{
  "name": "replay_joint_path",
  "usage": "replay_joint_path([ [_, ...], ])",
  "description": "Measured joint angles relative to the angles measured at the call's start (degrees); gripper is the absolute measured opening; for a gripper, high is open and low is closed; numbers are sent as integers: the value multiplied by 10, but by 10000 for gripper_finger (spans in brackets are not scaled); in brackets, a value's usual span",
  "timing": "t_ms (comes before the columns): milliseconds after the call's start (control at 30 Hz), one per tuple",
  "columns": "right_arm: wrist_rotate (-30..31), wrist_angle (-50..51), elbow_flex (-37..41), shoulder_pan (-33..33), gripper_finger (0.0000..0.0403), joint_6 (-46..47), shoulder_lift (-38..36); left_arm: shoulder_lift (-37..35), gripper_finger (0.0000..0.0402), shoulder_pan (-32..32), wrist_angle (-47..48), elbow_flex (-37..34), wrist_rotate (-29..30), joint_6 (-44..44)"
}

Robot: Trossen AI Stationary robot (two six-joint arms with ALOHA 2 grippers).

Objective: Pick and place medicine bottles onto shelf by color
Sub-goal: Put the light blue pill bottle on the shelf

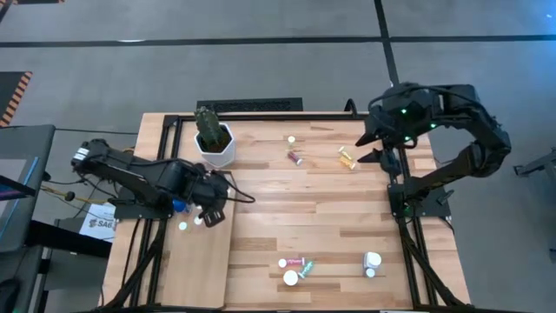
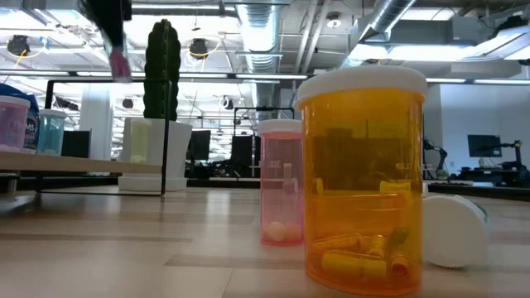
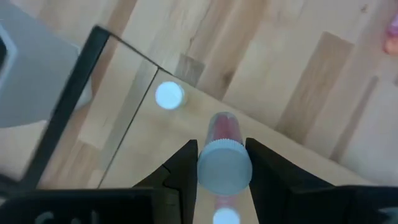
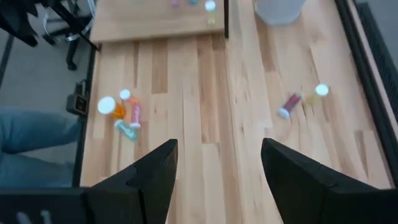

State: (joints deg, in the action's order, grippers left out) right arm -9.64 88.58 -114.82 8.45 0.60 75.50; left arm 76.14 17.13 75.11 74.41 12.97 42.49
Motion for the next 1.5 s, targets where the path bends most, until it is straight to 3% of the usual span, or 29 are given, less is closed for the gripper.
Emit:
replay_joint_path([
  [267, 10, -16, 34, 0, 254, 30, -1, -17, 97, -29, -22, -116, -22, -13],
  [600, 12, -49, 36, 0, 254, 51, -1, -17, 98, -68, -102, -186, -38, -83],
  [1167, 12, -49, 36, 0, 254, 49, -1, -17, 98, -75, -121, -198, -26, -91],
  [1500, 12, -49, 36, 0, 254, 49, -1, -17, 98, -75, -125, -197, -26, -4],
])
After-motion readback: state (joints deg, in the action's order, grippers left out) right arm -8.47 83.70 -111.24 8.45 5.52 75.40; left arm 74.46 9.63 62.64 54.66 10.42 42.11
